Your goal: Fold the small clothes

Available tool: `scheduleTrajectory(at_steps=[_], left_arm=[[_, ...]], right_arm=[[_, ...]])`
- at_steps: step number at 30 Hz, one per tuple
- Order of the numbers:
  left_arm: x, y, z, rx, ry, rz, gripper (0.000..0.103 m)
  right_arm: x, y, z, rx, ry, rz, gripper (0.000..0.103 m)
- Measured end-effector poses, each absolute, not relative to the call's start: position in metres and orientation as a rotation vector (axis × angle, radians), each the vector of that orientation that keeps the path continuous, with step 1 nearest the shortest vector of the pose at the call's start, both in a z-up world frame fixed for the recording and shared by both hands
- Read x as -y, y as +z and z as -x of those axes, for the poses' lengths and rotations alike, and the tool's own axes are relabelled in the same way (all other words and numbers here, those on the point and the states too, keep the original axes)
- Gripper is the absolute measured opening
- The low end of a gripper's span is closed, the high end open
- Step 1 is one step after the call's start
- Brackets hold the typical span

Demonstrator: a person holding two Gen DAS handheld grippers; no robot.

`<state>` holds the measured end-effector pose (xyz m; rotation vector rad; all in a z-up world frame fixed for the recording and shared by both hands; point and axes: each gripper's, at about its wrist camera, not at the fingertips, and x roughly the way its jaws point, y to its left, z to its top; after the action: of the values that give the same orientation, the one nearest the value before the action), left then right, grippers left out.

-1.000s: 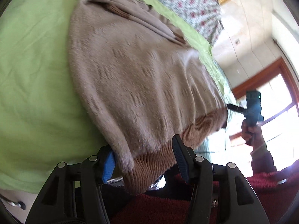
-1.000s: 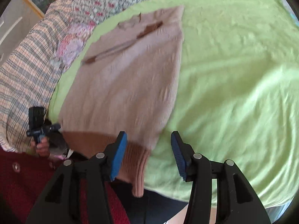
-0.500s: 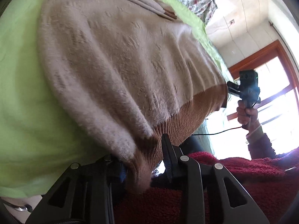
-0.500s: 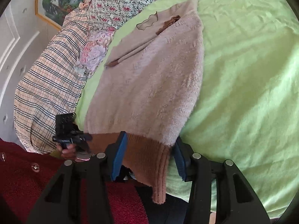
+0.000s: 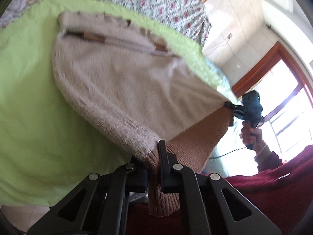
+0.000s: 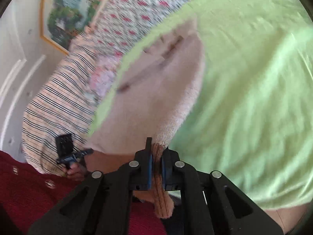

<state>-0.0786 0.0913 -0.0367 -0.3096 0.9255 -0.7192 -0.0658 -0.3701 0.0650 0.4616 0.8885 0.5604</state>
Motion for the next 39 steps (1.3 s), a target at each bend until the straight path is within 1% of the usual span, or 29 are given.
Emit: scheduleTrajectory(at_steps=[3,6,10,14,18,23,27,31,32,33,34,35,36,37,39], left_arm=[[-0.098,-0.010,0.071,-0.842,-0.713,0.326,0.006],[-0.105,0.010,0.054,-0.772,-0.694,0.326,0.006],[-0.117,0.037,0.002,-0.670,-0.658,0.333,0.006],[-0.123,0.052,-0.067,-0.620,-0.581,0.323,0.006],[-0.136,0.044,-0.150,-0.656,-0.508,0.388,0.006],[-0.144,0.021,-0.225,-0.694,-0.454,0.429,0.007],[-0.148,-0.013,-0.267,-0.761,-0.404,0.450,0.007],[-0.147,-0.039,-0.285,-0.835,-0.393,0.462,0.008],[-0.147,-0.039,-0.280,-0.834,-0.416,0.475,0.010],[-0.145,-0.036,-0.270,-0.825,-0.448,0.483,0.013],[-0.142,-0.032,-0.258,-0.813,-0.483,0.484,0.019],[-0.136,-0.029,-0.245,-0.803,-0.515,0.475,0.031],[-0.128,-0.028,-0.233,-0.801,-0.538,0.455,0.040],[-0.116,-0.027,-0.221,-0.803,-0.564,0.429,0.042],[-0.088,-0.033,-0.205,-0.831,-0.635,0.381,0.043]], right_arm=[[0.367,0.090,0.052,-0.802,0.583,-0.474,0.008],[0.352,0.115,0.018,-0.734,0.594,-0.457,0.008],[0.335,0.130,-0.045,-0.700,0.565,-0.434,0.008],[0.327,0.125,-0.116,-0.713,0.493,-0.449,0.008],[0.318,0.120,-0.176,-0.733,0.425,-0.448,0.008],[0.315,0.100,-0.241,-0.786,0.339,-0.428,0.008],[0.317,0.066,-0.274,-0.858,0.258,-0.397,0.008],[0.324,0.047,-0.278,-0.896,0.211,-0.439,0.012],[0.327,0.047,-0.271,-0.885,0.209,-0.465,0.014],[0.329,0.050,-0.265,-0.871,0.210,-0.466,0.023],[0.329,0.054,-0.256,-0.845,0.209,-0.450,0.034],[0.326,0.062,-0.242,-0.812,0.208,-0.413,0.038],[0.320,0.067,-0.231,-0.790,0.218,-0.379,0.042],[0.311,0.071,-0.220,-0.776,0.247,-0.340,0.041],[0.277,0.067,-0.203,-0.812,0.404,-0.248,0.041]])
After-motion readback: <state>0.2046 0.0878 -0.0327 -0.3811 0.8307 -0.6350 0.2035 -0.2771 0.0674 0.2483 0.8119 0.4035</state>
